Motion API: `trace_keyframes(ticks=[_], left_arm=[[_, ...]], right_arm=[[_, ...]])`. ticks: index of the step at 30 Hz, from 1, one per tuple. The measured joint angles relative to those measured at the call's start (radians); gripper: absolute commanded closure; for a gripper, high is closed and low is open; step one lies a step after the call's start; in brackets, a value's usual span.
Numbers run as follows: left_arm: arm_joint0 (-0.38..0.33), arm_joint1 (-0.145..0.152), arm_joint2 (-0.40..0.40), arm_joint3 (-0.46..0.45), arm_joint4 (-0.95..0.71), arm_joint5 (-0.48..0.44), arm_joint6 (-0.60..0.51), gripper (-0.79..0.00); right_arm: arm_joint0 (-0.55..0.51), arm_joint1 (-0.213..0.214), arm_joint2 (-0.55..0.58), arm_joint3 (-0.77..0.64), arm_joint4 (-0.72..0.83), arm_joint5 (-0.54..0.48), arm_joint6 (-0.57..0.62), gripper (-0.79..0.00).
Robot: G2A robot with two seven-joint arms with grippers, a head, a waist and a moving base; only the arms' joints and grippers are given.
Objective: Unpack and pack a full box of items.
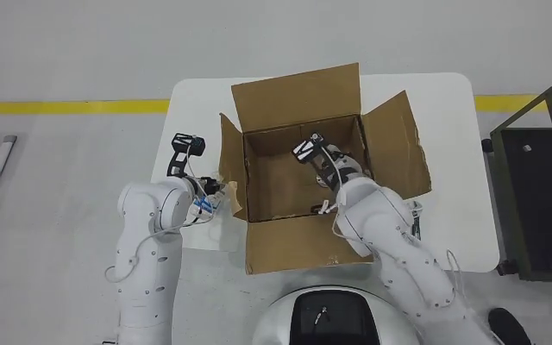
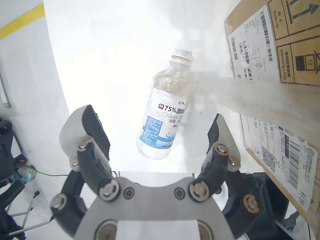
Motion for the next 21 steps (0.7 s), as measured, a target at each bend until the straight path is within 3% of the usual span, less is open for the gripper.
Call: trace_keyframes(ticks=[6, 11, 12, 14, 15, 21], left_arm=[[0.000, 0.000, 0.000, 0.000, 0.000, 0.000, 0.000, -0.785], [0.000, 0.000, 0.000, 0.000, 0.000, 0.000, 0.000, -0.785], [0.000, 0.000, 0.000, 0.000, 0.000, 0.000, 0.000, -0.785], [0.000, 0.000, 0.000, 0.000, 0.000, 0.000, 0.000, -0.785], [0.000, 0.000, 0.000, 0.000, 0.000, 0.000, 0.000, -0.785], [0.000, 0.000, 0.000, 0.000, 0.000, 0.000, 0.000, -0.785]], right_arm=[[0.183, -0.040, -0.044, 0.269, 0.182, 0.030, 0.187, 0.000], [0.247, -0.054, -0.029, 0.384, 0.257, 0.064, 0.209, 0.000], [0.254, -0.056, -0.027, 0.394, 0.262, 0.068, 0.208, -0.052], [0.259, -0.057, -0.025, 0.405, 0.265, 0.068, 0.211, -0.369], [0.261, -0.058, -0.023, 0.408, 0.269, 0.067, 0.215, -0.785], [0.262, -0.058, -0.018, 0.404, 0.272, 0.068, 0.219, -0.785]])
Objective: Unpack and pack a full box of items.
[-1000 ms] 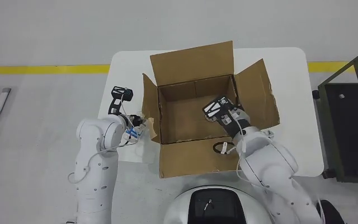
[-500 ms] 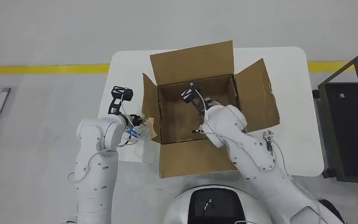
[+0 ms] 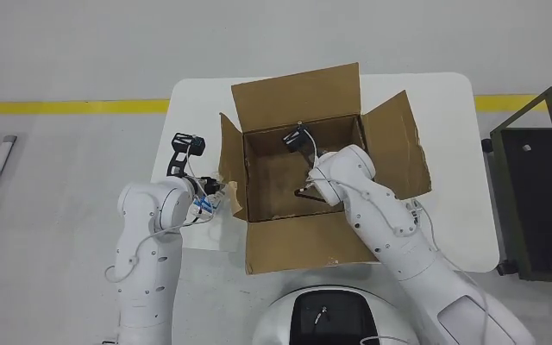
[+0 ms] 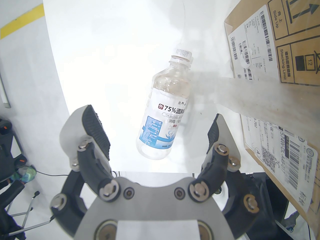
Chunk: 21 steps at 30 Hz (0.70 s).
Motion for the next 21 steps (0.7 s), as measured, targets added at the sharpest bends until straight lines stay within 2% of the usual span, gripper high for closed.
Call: trace_keyframes(ticks=[7, 11, 15, 17, 21], left_arm=[[0.000, 0.000, 0.000, 0.000, 0.000, 0.000, 0.000, -0.785], [0.000, 0.000, 0.000, 0.000, 0.000, 0.000, 0.000, -0.785], [0.000, 0.000, 0.000, 0.000, 0.000, 0.000, 0.000, -0.785], [0.000, 0.000, 0.000, 0.000, 0.000, 0.000, 0.000, -0.785], [0.000, 0.000, 0.000, 0.000, 0.000, 0.000, 0.000, -0.785]], right_arm=[[-0.001, 0.000, 0.000, -0.001, 0.000, 0.000, -0.001, -0.785], [-0.035, 0.004, 0.001, -0.043, -0.028, -0.003, -0.041, -0.785], [-0.035, 0.004, 0.007, -0.047, -0.040, -0.005, -0.017, -0.785], [-0.028, 0.002, 0.009, -0.041, -0.041, 0.005, 0.005, -0.379], [0.008, -0.004, 0.018, 0.011, -0.034, 0.030, 0.054, -0.256]])
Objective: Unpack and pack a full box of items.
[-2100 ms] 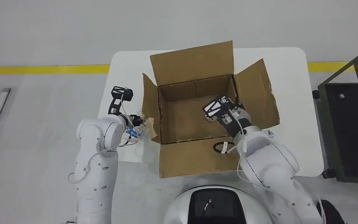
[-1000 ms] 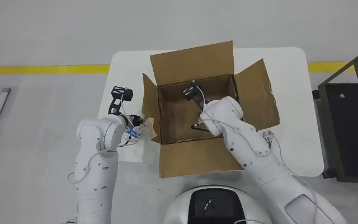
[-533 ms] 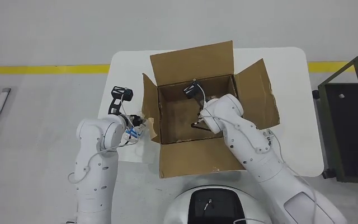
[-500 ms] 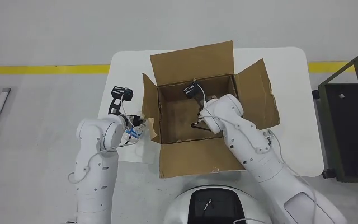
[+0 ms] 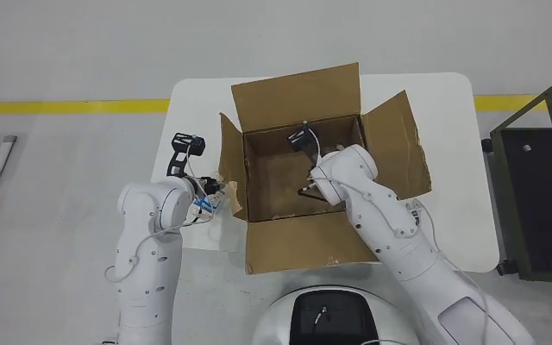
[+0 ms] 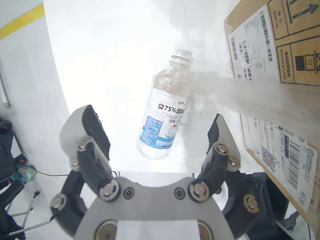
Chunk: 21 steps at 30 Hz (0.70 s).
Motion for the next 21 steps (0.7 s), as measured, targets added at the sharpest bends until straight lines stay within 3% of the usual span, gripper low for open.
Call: trace_keyframes(ticks=[9, 20, 21], left_arm=[[0.000, 0.000, 0.000, 0.000, 0.000, 0.000, 0.000, -0.785], [0.000, 0.000, 0.000, 0.000, 0.000, 0.000, 0.000, -0.785], [0.000, 0.000, 0.000, 0.000, 0.000, 0.000, 0.000, -0.785]], right_arm=[[0.068, -0.016, -0.014, 0.126, 0.027, -0.005, 0.025, -0.351], [0.078, -0.027, -0.031, 0.158, 0.034, -0.012, 0.029, -0.391], [0.075, -0.027, -0.031, 0.156, 0.032, -0.013, 0.032, -0.422]])
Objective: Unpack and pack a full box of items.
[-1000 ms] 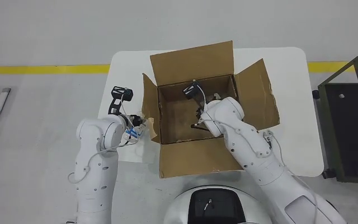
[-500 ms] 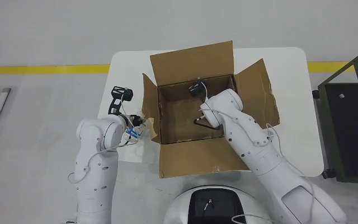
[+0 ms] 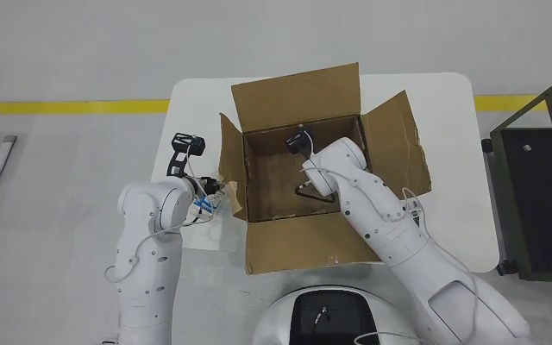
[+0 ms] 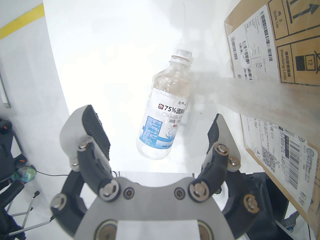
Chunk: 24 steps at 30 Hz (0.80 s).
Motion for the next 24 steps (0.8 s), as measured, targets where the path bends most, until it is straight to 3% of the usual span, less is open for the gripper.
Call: trace_keyframes(ticks=[2, 4, 24], left_arm=[[0.000, 0.000, 0.000, 0.000, 0.000, 0.000, 0.000, -0.785], [0.000, 0.000, 0.000, 0.000, 0.000, 0.000, 0.000, -0.785], [0.000, 0.000, 0.000, 0.000, 0.000, 0.000, 0.000, -0.785]], right_arm=[[-0.005, 0.000, 0.003, -0.001, -0.003, -0.005, 0.001, -0.462], [-0.009, 0.002, 0.007, 0.005, -0.010, -0.009, 0.000, -0.409], [0.000, -0.007, 0.018, 0.074, -0.002, -0.020, -0.031, -0.363]])
